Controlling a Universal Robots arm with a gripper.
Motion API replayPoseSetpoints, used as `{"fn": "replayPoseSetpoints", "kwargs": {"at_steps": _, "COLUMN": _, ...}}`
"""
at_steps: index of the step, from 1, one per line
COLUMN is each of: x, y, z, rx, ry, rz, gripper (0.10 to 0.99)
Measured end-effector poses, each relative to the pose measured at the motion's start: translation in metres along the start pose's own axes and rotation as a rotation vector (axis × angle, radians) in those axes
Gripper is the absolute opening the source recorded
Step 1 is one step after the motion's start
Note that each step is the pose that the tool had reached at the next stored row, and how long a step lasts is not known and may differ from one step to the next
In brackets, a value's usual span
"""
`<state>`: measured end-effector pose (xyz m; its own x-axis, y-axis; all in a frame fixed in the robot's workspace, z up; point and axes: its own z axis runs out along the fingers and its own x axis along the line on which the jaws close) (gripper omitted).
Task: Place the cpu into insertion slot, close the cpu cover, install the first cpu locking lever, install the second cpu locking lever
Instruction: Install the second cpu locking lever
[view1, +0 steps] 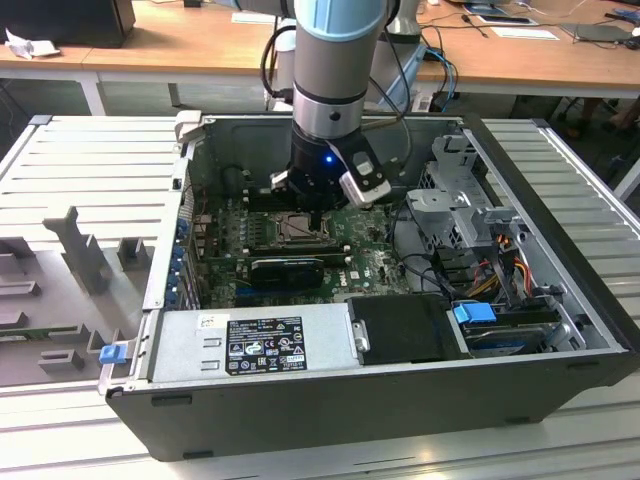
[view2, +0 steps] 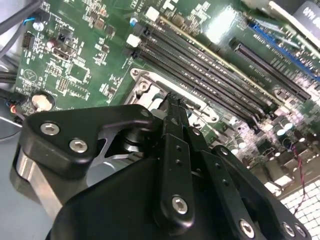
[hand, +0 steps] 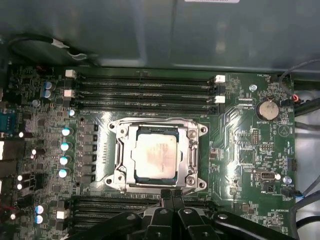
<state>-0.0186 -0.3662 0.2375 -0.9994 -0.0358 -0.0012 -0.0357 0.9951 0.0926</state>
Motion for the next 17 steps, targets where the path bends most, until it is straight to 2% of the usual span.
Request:
{"fn": "replayPoseSetpoints", "kwargs": {"at_steps": 2, "x": 0.0003, "y": -0.0020, "z": 0.0009, "rx": -0.006, "ry": 0.0007, "rz": -0.007, "gripper": 0.106}}
{"fn": "replayPoseSetpoints", "kwargs": {"at_steps": 4, "x": 0.0060, "y": -0.0069, "z": 0.0024, "rx": -0.021, "ry": 0.0007, "rz": -0.014, "gripper": 0.106}}
{"fn": "replayPoseSetpoints", "kwargs": {"at_steps": 8, "x": 0.0220, "y": -0.0088, "z": 0.0035, "rx": -0.022, "ry": 0.0010, "rz": -0.017, "gripper": 0.106}}
{"fn": "replayPoseSetpoints", "kwargs": {"at_steps": 12, "x": 0.0416, "y": -0.0095, "z": 0.0054, "rx": -0.023, "ry": 0.0011, "rz": -0.019, "gripper": 0.106}}
{"fn": "replayPoseSetpoints", "kwargs": {"at_steps": 14, "x": 0.0430, "y": -0.0112, "z": 0.0058, "rx": -0.029, "ry": 0.0010, "rz": -0.019, "gripper": 0.106}}
{"fn": "replayPoseSetpoints", "kwargs": {"at_steps": 17, "x": 0.0432, "y": -0.0154, "z": 0.0057, "rx": -0.050, "ry": -0.0001, "rz": -0.019, "gripper": 0.106}}
